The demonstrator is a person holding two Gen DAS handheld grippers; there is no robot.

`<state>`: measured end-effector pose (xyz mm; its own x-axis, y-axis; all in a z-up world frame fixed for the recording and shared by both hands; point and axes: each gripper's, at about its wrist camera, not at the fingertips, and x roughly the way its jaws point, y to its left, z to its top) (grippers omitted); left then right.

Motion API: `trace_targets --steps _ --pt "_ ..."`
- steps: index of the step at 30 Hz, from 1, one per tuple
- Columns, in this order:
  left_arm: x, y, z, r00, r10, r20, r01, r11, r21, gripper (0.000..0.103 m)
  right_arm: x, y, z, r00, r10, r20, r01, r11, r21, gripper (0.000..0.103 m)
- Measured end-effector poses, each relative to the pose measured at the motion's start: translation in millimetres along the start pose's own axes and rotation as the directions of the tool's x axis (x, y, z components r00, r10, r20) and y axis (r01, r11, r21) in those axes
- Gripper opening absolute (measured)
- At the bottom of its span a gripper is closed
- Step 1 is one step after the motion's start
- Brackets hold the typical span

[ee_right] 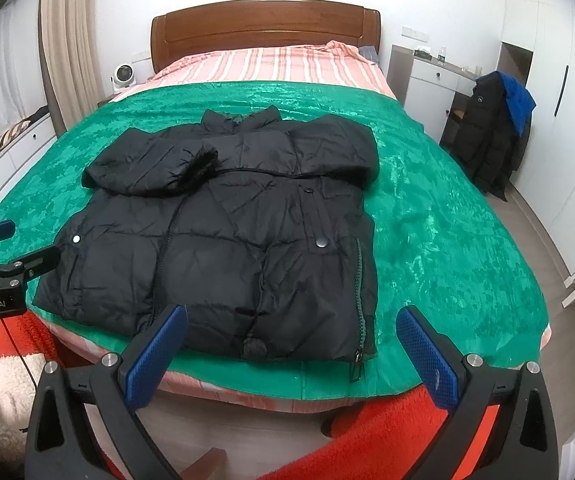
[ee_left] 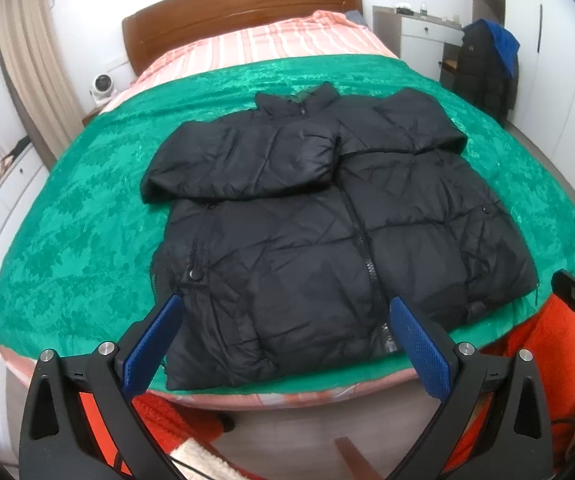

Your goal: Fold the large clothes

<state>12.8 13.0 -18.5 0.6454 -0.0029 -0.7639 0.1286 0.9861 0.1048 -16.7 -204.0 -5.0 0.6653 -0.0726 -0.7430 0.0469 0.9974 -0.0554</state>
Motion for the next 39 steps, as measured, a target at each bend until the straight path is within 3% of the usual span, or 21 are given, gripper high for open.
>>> trace_targets --steps 14,39 --pt "9.3 -2.8 -1.8 1.0 0.013 -0.024 -0.013 1.0 0.012 0.103 10.4 -1.6 -1.6 0.999 -0.01 -0.043 0.01 1.0 0.01 0.103" --pt "14.7 -2.9 -4.6 1.0 0.013 -0.025 -0.013 1.0 0.021 0.103 11.3 7.8 2.8 0.999 -0.007 -0.037 0.006 1.0 -0.025 0.103"
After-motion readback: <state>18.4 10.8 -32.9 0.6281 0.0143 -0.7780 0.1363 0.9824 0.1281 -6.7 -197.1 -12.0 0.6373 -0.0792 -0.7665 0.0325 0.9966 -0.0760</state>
